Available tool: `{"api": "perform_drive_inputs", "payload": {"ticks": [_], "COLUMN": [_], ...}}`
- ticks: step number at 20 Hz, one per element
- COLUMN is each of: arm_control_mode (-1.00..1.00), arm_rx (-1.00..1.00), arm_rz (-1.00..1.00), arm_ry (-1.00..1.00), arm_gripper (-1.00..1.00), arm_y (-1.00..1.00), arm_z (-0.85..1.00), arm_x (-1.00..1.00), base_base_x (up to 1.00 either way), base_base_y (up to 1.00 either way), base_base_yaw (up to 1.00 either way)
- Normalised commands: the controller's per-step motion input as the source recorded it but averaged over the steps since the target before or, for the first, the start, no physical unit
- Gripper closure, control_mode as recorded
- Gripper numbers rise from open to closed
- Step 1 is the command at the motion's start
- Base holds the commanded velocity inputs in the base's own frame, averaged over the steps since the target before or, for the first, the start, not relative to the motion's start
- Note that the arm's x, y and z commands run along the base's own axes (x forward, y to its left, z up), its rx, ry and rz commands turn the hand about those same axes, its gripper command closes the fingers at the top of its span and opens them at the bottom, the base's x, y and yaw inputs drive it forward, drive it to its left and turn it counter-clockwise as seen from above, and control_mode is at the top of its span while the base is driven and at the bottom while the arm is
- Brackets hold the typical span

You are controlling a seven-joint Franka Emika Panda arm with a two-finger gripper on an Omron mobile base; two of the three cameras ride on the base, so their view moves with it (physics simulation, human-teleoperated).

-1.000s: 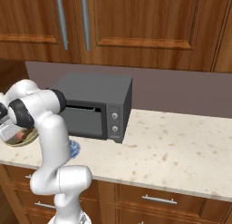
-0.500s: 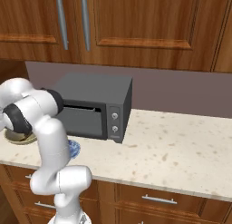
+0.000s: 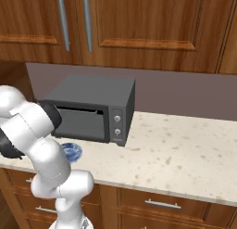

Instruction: Remove the peach from the bowl and place it on the small plate. Then place the bowl with only the fish in the microwave, close the door, and press the start button to microwave the fish.

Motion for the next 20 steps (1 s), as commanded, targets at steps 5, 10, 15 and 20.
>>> {"api": "perform_drive_inputs", "payload": {"ticks": [5,10,15,20], "arm_control_mode": [-1.0,-1.0,-1.0,-1.0], "arm_rx": [0.18,0.19,0.16,0.01], "arm_rz": [-0.22,-0.25,-0.18,-0.09], "arm_ry": [-0.02,0.01,0.09,0.14], "arm_gripper": [1.0,1.0,1.0,1.0], "arm_y": [-1.0,-1.0,-0.9,-0.19], "arm_z": [0.01,-0.37,-0.27,-0.11], "arm_x": [-0.56,-0.41,-0.01,0.85], "base_base_x": [0.0,0.0,0.0,0.0], "base_base_y": [0.0,0.0,0.0,0.0], "base_base_yaw": [0.0,0.0,0.0,0.0]}}
